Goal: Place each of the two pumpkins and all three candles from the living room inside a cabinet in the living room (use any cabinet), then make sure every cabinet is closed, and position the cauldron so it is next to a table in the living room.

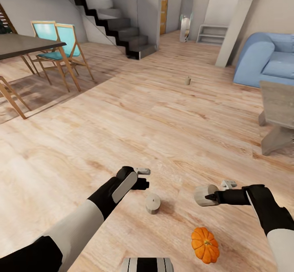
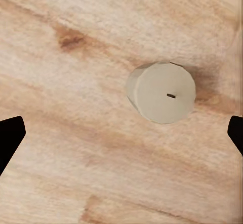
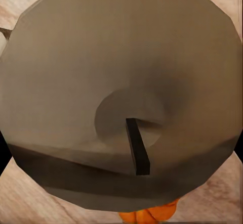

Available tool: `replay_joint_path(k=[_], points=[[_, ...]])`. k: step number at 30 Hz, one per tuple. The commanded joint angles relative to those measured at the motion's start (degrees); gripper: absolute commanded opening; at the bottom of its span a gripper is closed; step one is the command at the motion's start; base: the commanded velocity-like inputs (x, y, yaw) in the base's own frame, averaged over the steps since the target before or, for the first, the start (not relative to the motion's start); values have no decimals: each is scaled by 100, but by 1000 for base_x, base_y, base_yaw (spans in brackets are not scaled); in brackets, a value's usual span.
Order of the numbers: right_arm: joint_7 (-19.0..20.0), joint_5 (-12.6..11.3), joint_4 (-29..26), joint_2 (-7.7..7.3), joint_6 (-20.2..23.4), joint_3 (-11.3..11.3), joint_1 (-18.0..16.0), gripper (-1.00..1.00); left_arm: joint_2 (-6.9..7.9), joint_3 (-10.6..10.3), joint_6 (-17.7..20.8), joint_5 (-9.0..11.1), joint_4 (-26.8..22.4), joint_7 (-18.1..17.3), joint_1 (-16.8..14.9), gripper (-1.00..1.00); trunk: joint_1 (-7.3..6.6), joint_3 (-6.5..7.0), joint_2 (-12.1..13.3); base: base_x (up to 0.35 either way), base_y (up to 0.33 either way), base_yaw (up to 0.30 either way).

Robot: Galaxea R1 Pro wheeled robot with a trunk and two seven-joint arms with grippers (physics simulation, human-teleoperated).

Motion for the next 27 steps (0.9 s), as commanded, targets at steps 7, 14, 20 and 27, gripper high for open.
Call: replay_joint_path(k=[7, 14, 20, 27], points=[[1, -9, 0, 8, 1, 8, 0, -100, 23, -8, -16, 16, 13, -29, 1, 100, 0, 35, 0, 0, 0, -231], [1, -9, 0, -12, 1, 1, 0, -100, 40, -19, -12, 15, 141, -29, 3, 100, 0, 72, 0, 0, 0, -246], [1, -9, 0, -8, 1, 0, 0, -100, 40, -26, -12, 17, 648, -32, 11, 100, 0, 103, 0, 0, 0, -235], [1, -9, 0, 7, 1, 5, 0, -100, 52, -210, -12, 22, 743, -46, 19, 100, 0, 108, 0, 0, 0, -32]])
